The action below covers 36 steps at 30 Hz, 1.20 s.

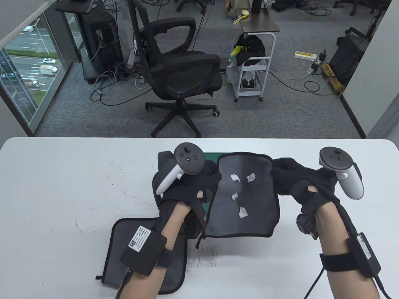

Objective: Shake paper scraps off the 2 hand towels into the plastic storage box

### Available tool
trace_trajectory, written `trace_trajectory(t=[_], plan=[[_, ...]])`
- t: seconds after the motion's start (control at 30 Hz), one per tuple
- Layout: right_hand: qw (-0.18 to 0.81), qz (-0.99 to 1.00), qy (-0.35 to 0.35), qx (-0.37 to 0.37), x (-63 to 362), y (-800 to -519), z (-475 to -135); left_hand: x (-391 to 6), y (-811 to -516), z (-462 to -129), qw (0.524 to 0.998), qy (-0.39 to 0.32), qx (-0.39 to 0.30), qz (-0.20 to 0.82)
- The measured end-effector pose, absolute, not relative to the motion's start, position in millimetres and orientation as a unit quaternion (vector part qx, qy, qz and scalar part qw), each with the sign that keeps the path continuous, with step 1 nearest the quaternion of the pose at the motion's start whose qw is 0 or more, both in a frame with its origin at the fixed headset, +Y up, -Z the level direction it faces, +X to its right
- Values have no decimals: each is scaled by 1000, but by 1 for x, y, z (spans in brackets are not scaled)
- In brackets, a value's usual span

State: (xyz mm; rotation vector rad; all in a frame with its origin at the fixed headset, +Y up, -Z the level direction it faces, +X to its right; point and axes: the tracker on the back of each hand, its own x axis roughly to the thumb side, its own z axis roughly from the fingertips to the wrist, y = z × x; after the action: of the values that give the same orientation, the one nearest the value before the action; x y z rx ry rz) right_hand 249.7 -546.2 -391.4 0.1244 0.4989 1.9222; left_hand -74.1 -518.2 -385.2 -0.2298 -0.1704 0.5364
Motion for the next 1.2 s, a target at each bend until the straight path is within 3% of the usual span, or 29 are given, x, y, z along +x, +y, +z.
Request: trace_trajectory(t=[0.23, 0.4, 0.5, 0.63, 0.77, 0.93, 1.2], plan=[[566, 808, 159, 19, 224, -516, -430, -85, -489, -433, 959, -46, -77, 267], [562, 825, 68, 7, 202, -510, -450, -94, -491, -463, 951, -21, -6, 307], [538, 842, 17, 41, 188, -522, -459, -97, -513, -470, 945, -19, 54, 323], [433, 900, 18, 50, 168, -552, -466, -94, -547, -472, 956, -42, 103, 273], [362, 932, -4, 25, 162, -571, -469, -99, -570, -473, 963, -22, 95, 253], [315, 948, -9, -46, 185, -596, -477, -126, -594, -480, 971, 28, 71, 226], [365, 926, -10, -94, 215, -614, -480, -141, -612, -484, 966, 44, 58, 248]])
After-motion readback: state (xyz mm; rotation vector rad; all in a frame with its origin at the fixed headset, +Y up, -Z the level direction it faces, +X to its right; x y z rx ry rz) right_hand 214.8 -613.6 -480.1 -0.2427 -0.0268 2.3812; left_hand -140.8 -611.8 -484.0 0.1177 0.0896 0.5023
